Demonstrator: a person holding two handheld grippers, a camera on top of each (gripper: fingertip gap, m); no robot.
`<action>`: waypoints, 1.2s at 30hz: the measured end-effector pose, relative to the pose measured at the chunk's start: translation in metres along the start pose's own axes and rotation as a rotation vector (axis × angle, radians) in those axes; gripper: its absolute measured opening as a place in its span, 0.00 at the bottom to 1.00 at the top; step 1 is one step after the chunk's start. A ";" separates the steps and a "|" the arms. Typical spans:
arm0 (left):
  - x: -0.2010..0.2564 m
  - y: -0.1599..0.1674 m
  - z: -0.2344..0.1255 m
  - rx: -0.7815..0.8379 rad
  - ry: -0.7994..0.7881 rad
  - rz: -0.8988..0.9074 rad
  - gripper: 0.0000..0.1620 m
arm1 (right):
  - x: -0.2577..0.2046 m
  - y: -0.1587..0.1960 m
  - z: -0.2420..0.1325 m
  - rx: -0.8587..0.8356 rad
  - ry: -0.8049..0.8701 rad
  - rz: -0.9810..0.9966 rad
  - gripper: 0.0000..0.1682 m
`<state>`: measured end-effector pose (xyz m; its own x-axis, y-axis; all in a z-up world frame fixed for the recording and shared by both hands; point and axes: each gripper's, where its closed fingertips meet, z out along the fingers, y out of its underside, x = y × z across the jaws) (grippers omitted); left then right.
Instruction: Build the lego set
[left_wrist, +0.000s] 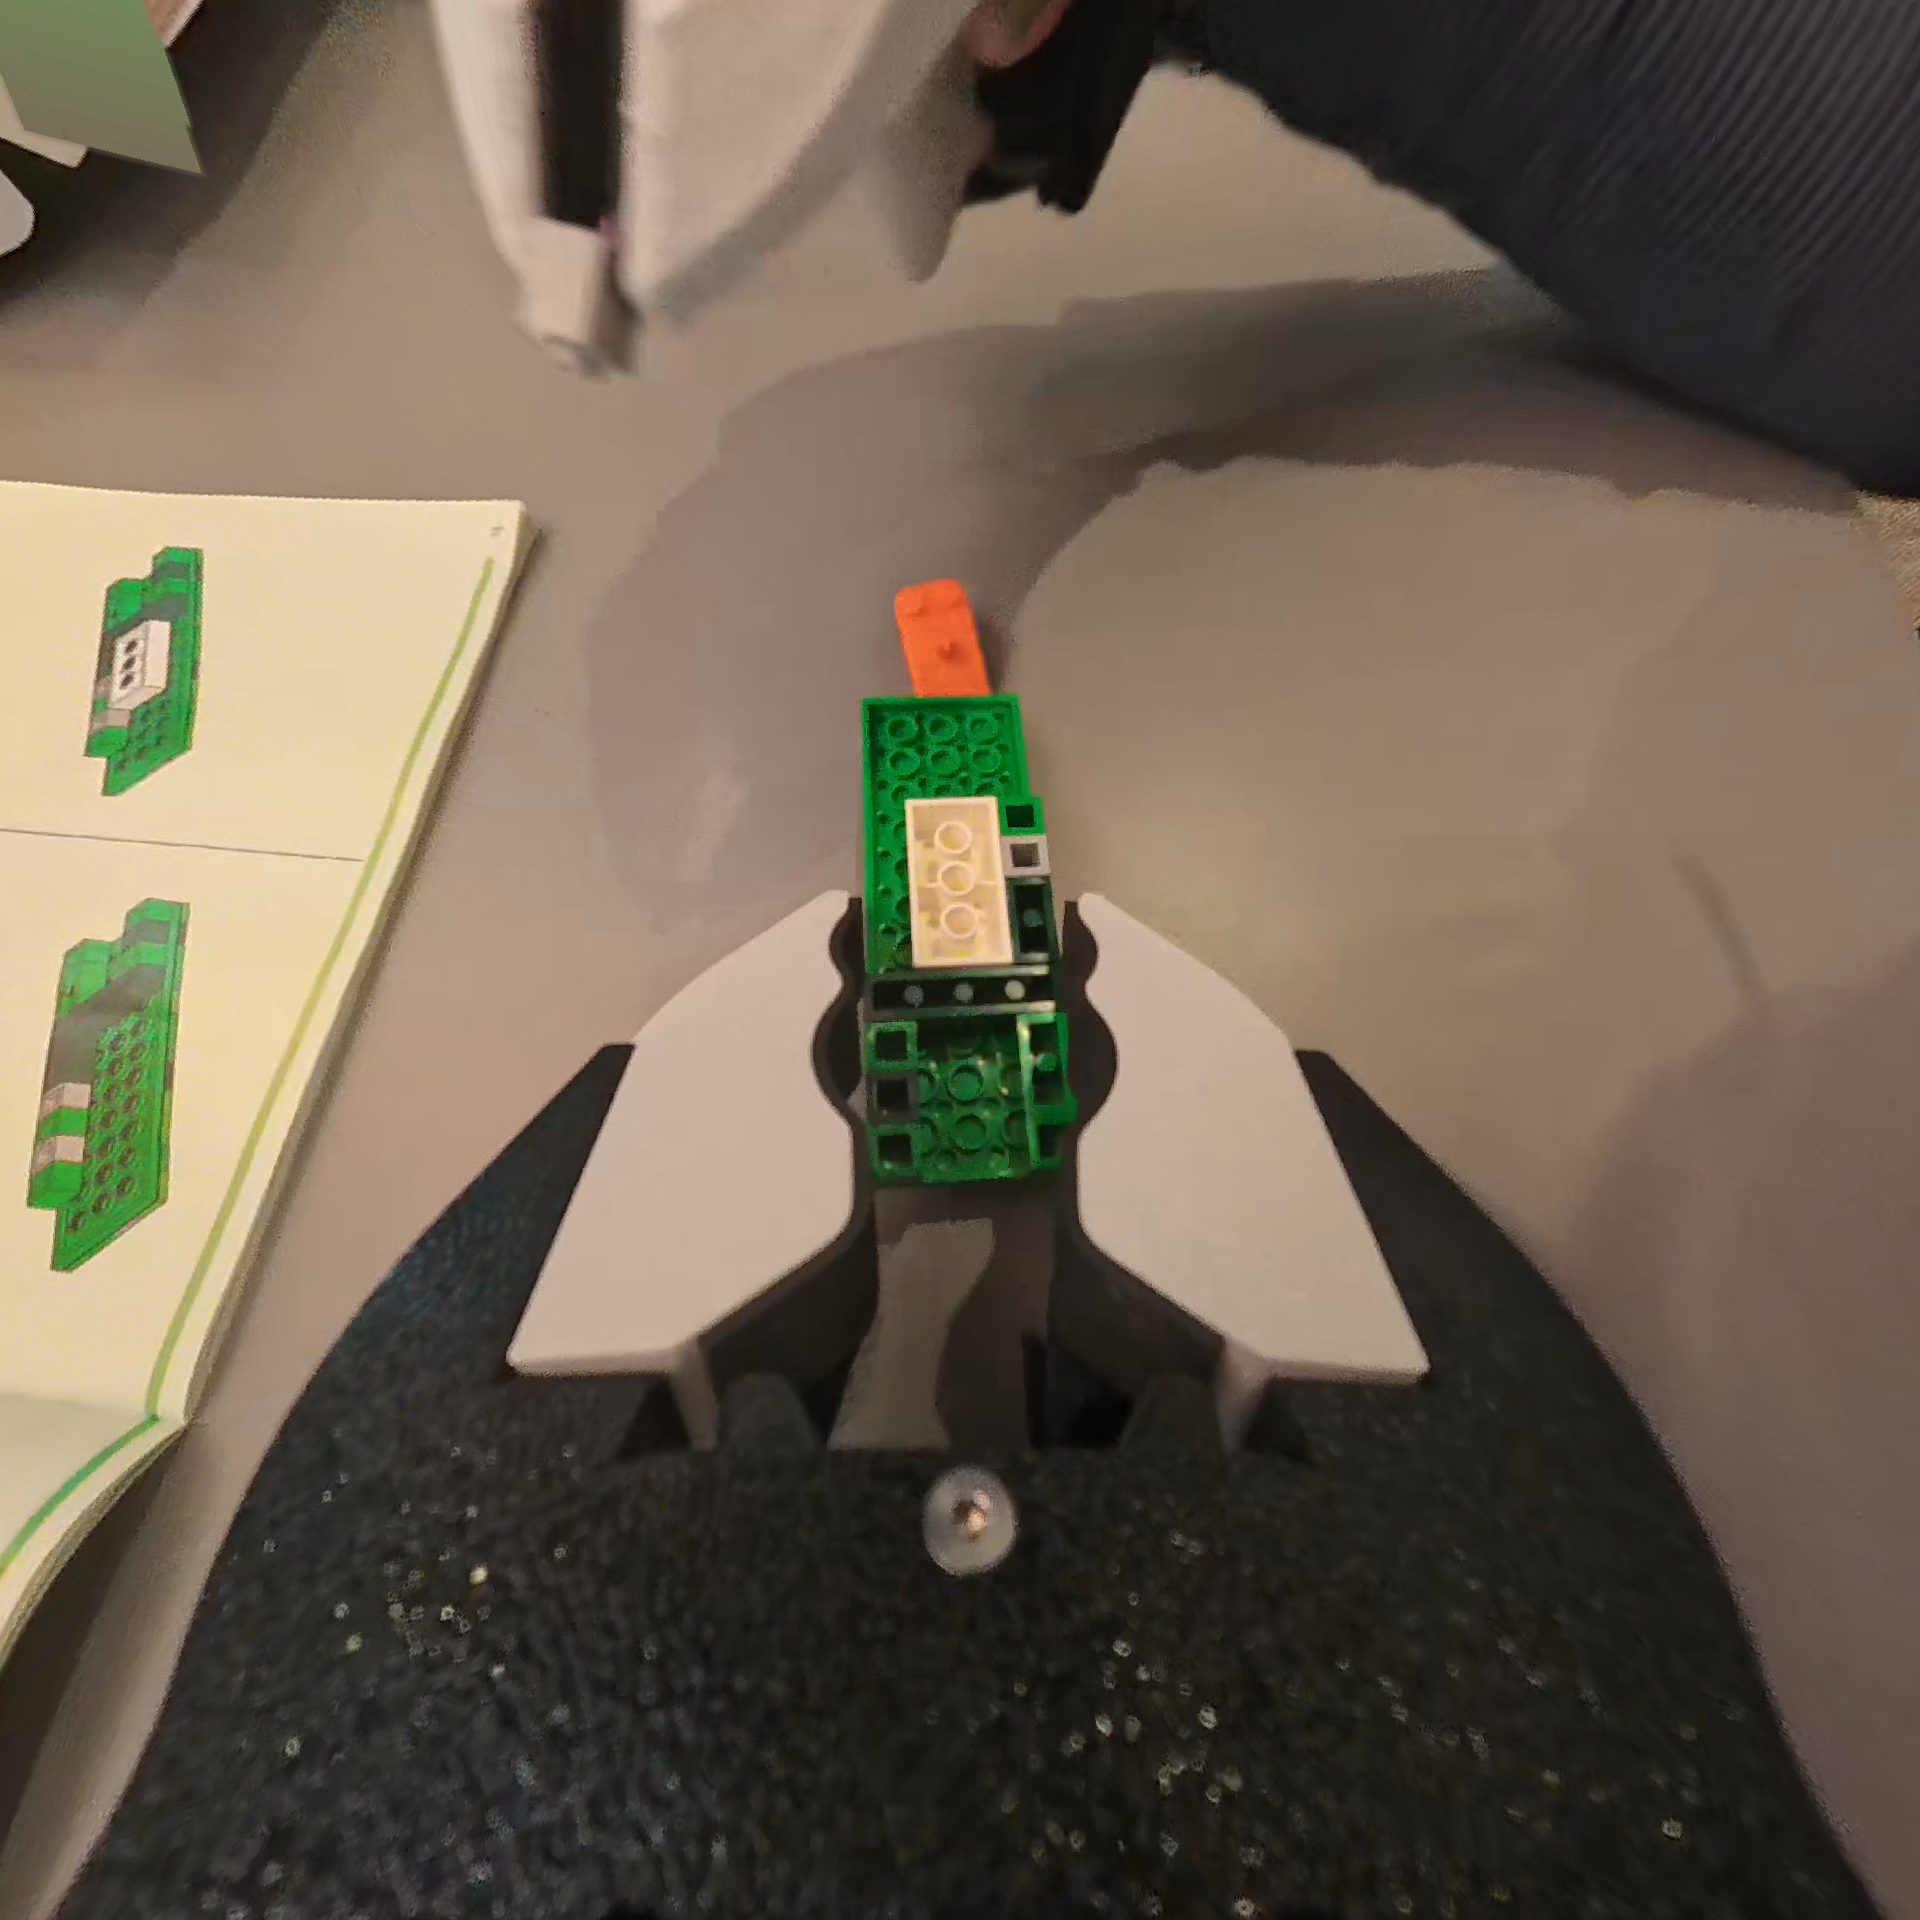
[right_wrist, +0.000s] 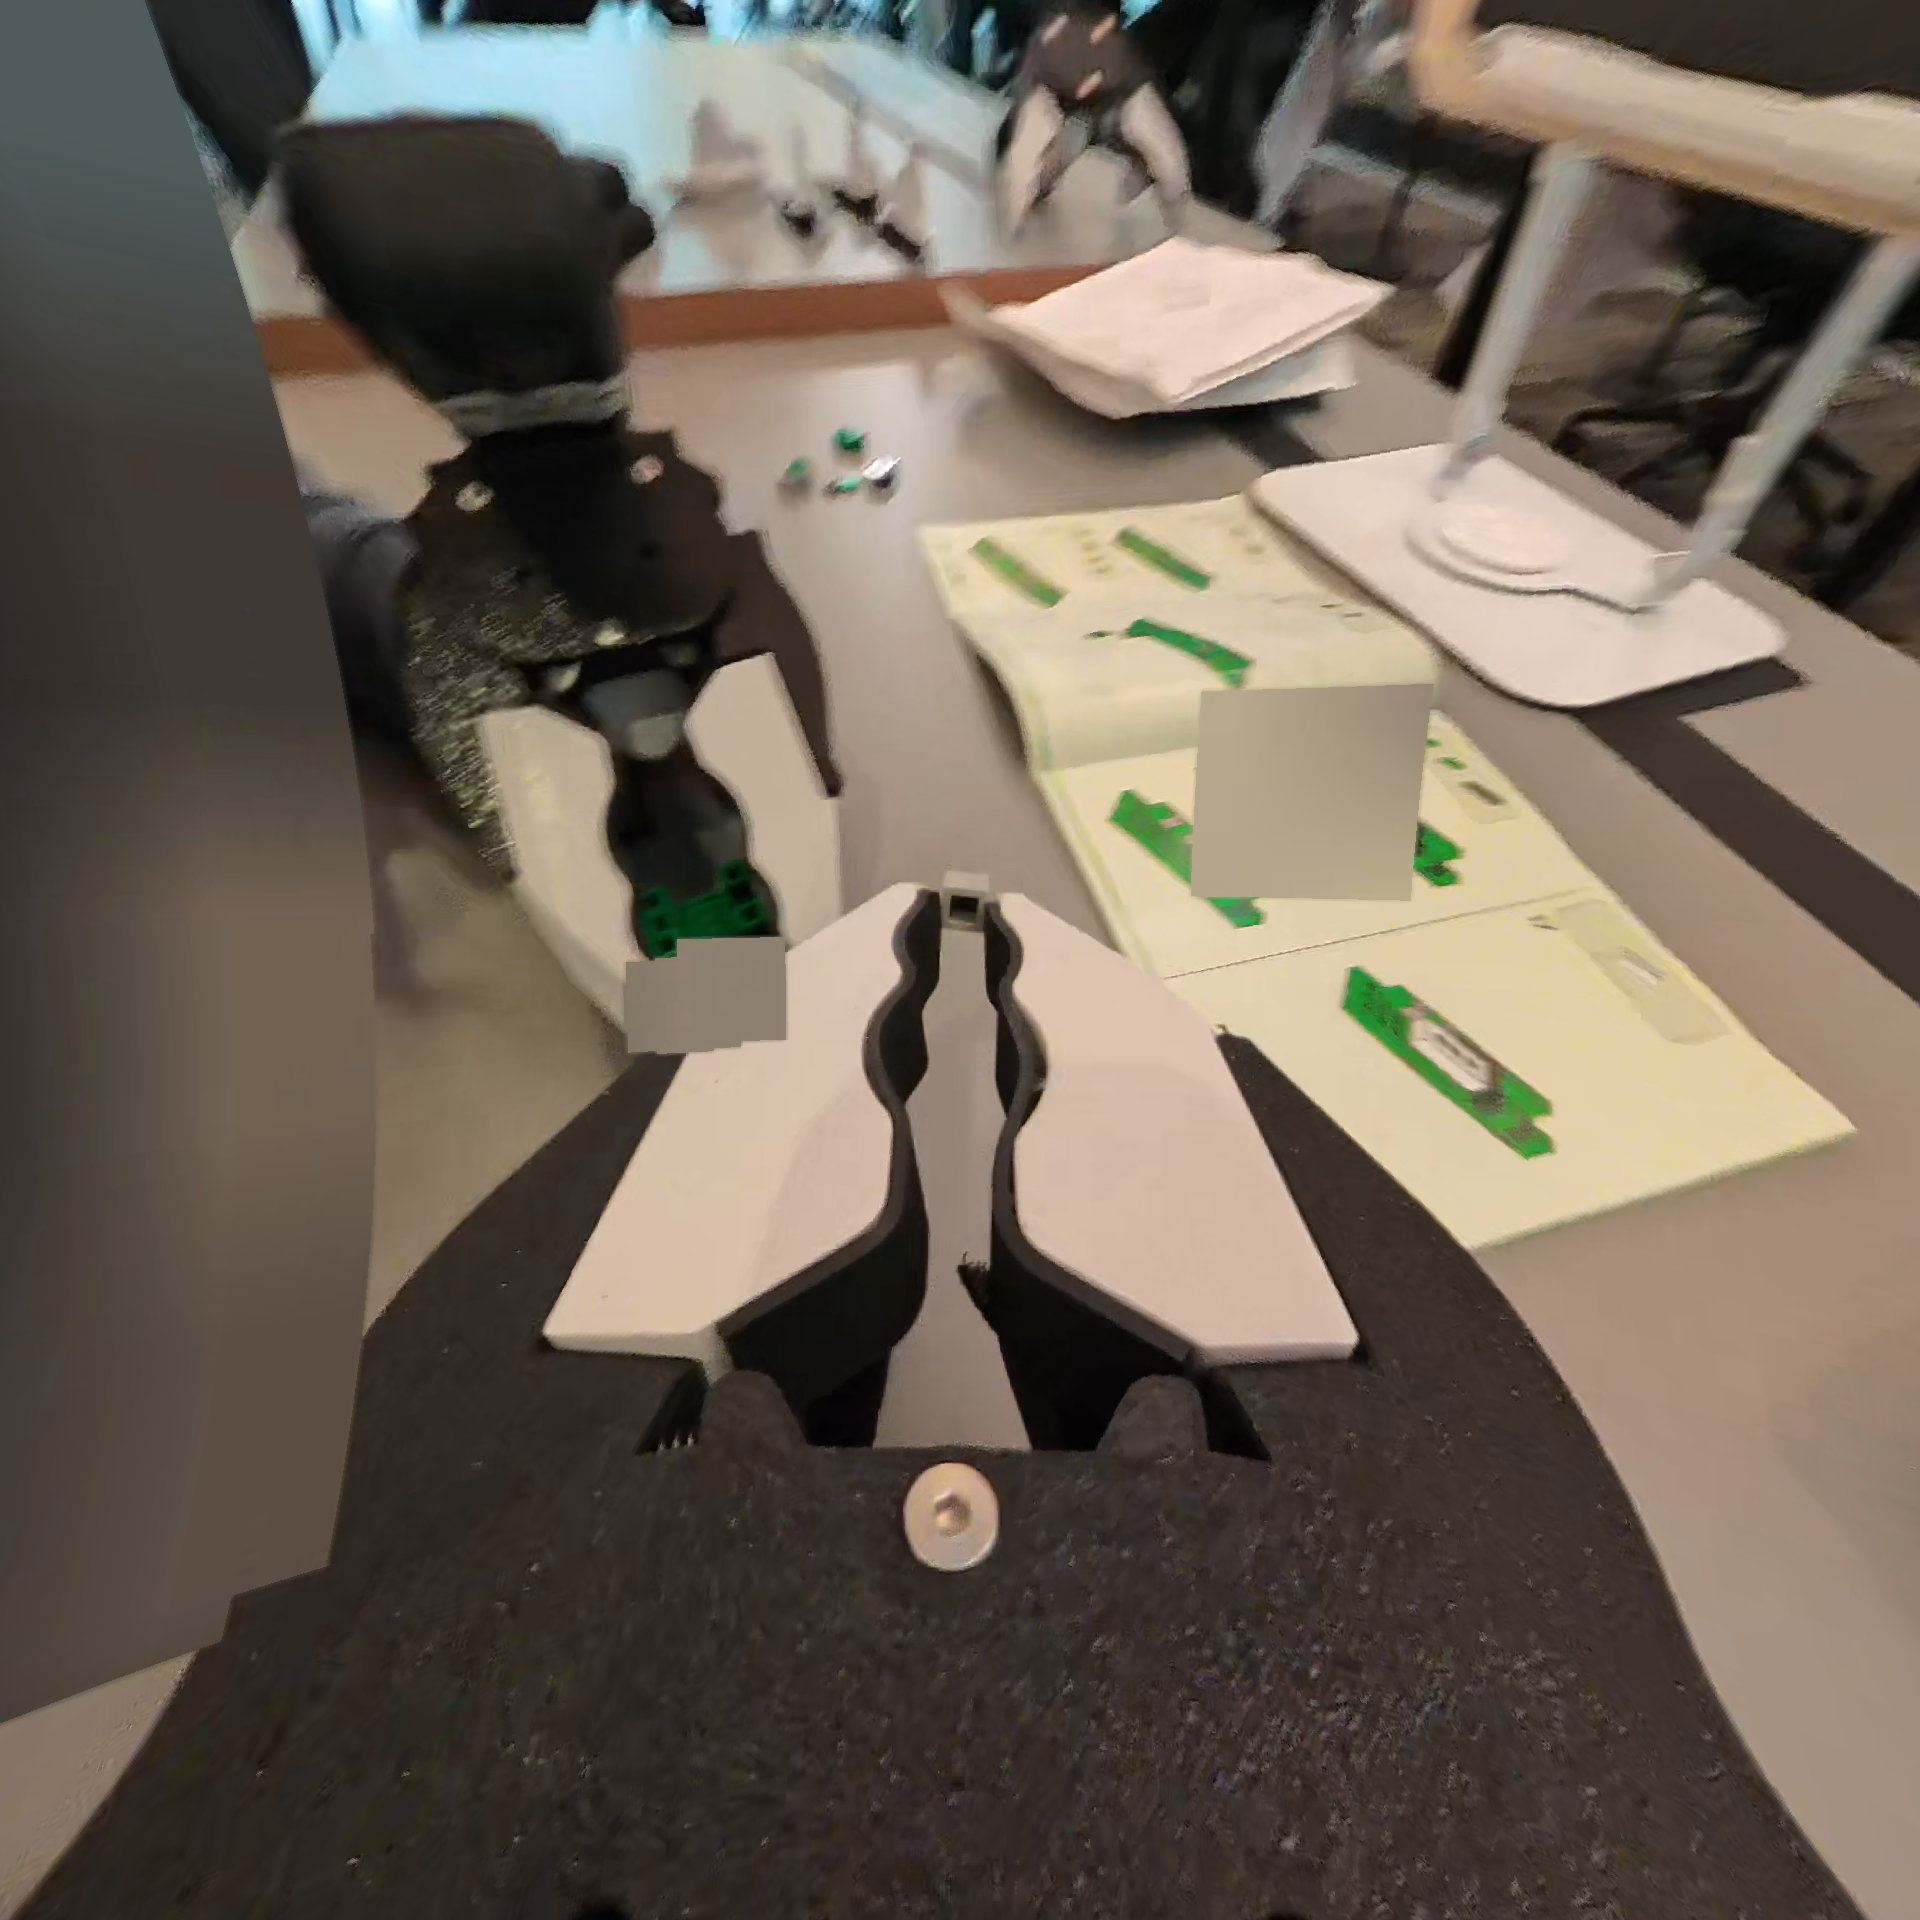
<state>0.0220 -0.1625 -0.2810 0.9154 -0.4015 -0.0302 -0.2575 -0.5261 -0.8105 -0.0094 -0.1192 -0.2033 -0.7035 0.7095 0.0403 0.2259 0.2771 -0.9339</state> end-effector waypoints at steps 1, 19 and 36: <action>0.000 0.002 0.002 -0.011 -0.006 0.004 0.22 | -0.010 0.004 0.000 -0.050 -0.037 -0.029 0.05; 0.001 0.004 0.011 -0.064 0.002 -0.048 0.22 | -0.055 0.075 0.001 -0.681 -0.165 -0.371 0.05; 0.002 0.003 0.013 -0.068 0.006 -0.046 0.22 | -0.056 0.079 0.006 -0.867 -0.286 -0.383 0.05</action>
<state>0.0266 -0.1551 -0.2909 0.9249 -0.3801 0.0096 -0.2360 -0.5937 -0.7693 0.0438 -0.1413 -0.2818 -0.9425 0.3215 0.0916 0.2841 0.9148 -0.2873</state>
